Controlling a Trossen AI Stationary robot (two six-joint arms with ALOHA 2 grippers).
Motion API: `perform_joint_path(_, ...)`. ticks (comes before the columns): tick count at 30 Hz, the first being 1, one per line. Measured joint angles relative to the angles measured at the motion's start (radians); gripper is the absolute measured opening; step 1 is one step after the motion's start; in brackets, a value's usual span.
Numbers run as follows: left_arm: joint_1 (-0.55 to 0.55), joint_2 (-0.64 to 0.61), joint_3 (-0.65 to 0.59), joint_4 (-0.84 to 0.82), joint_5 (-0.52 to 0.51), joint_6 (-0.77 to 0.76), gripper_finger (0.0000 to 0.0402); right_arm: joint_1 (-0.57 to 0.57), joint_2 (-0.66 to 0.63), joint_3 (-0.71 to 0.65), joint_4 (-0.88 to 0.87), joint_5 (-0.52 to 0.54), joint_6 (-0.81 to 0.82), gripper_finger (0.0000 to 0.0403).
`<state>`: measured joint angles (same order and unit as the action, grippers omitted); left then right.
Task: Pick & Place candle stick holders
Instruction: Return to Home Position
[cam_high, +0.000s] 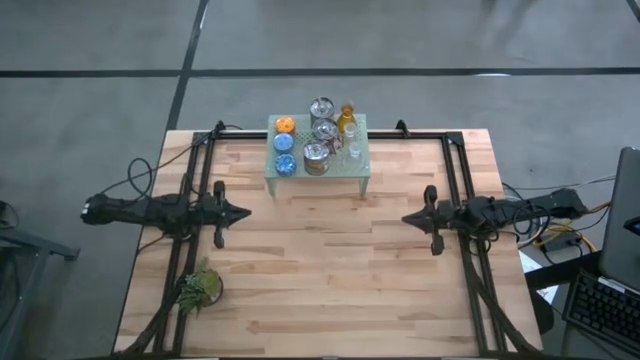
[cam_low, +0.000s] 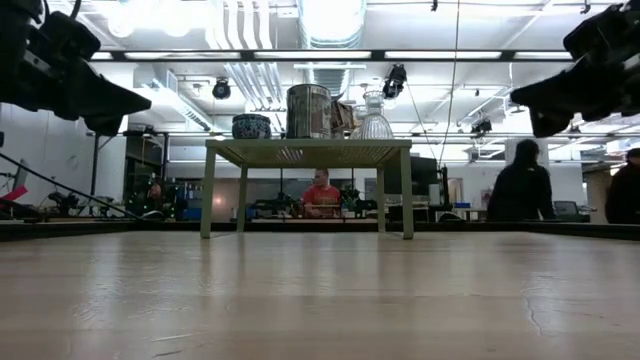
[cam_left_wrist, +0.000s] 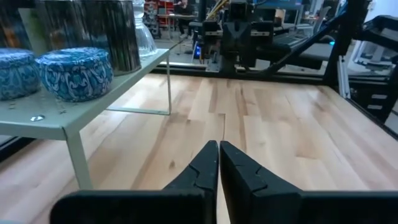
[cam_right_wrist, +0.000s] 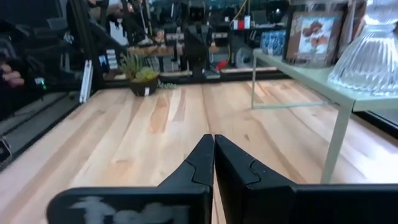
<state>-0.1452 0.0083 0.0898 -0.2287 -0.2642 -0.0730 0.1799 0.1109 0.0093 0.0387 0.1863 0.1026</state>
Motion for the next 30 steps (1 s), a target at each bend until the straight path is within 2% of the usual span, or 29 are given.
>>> perform_joint_path(6,0.000,0.002,-0.001,-0.002,0.000,-0.009,0.0017,0.000,0.059,0.000,0.000,0.000,0.003,0.0008)
perform_joint_path(15,0.000,0.002,-0.003,-0.007,0.000,-0.014,0.0017,0.000,0.119,0.000,0.000,-0.001,0.104,0.0008)
perform_joint_path(30,0.000,0.003,-0.005,-0.009,0.000,-0.014,0.0017,0.000,0.135,0.000,0.000,-0.003,0.104,0.0008)
